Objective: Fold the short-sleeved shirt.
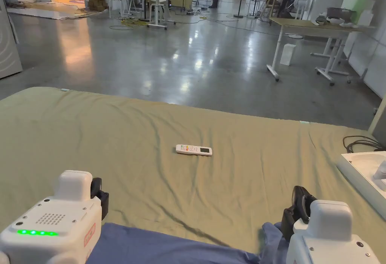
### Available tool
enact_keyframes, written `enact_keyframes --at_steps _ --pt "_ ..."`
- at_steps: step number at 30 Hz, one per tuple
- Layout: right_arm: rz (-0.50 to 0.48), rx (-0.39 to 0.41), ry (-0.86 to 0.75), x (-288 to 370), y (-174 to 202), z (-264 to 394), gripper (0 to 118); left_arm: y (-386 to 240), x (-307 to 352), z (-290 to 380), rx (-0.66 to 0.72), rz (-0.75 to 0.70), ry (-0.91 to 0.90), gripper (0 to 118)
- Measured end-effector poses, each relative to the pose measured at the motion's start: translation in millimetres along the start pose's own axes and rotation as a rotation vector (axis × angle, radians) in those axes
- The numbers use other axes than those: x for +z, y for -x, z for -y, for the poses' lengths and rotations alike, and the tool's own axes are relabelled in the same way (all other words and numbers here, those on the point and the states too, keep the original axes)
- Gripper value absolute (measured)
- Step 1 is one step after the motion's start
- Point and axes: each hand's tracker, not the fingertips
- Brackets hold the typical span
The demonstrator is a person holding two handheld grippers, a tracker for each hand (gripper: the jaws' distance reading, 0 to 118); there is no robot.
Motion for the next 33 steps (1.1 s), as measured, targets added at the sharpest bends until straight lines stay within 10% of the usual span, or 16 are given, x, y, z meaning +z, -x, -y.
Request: enact_keyframes --at_steps 8,12,33 --pt "0.000 0.009 0.111 -30.2 -13.2 20.2 1 40.1 -123.3 10.3 0.038 0.079 0.471 7" --pt "0.004 -0.002 0.183 -45.0 -20.0 33.6 1 55.3 -167.2 20.2 0.121 0.102 0.610 53" --pt "0.061 -0.084 0.393 -67.7 -57.1 84.2 1 6.2 -247.2 71.3 -0.080 -0.013 0.836 47"
